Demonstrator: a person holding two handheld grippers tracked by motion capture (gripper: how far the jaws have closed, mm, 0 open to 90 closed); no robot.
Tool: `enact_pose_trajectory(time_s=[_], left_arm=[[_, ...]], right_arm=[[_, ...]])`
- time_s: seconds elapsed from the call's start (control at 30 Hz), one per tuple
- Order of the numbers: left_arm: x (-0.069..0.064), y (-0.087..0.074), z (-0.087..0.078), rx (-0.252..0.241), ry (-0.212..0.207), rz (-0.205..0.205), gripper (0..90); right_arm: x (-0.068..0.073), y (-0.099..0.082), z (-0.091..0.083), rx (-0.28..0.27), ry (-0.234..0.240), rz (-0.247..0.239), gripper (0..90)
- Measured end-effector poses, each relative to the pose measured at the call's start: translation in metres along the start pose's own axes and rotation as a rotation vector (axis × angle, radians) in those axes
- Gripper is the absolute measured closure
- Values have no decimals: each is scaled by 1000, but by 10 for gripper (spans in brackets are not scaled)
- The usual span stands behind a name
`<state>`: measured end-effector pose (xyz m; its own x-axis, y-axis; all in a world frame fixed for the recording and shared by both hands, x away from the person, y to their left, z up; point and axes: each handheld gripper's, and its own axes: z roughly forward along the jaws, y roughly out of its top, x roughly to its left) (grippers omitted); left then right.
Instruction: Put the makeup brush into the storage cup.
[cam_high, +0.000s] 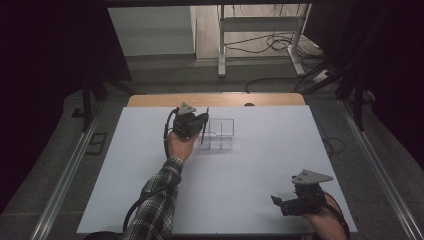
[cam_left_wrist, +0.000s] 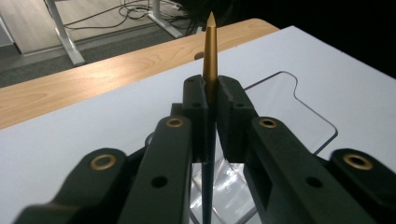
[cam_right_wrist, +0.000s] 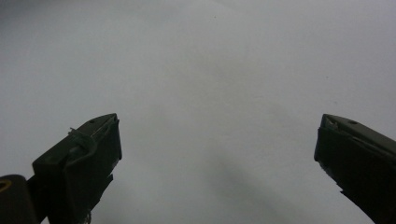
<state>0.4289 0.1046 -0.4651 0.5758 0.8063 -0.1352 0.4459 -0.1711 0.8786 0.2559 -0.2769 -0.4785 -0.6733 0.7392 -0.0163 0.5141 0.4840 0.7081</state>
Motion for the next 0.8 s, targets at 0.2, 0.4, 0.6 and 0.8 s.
enact_pose_trajectory(time_s=[0.2,0.4,0.6,0.8], left_arm=[[0,5,-4,-17,11,19,493],[4,12,-8,5,-32,0,278],[5,14,-11,44,-46,-3,142],[8,16,-16,62,-61,10,75]], right_arm=[[0,0,0,0,0,0,8],[0,0,0,2,-1,0,8],[0,0,0,2,-2,0,9],[0,0,0,0,-2,2,8]])
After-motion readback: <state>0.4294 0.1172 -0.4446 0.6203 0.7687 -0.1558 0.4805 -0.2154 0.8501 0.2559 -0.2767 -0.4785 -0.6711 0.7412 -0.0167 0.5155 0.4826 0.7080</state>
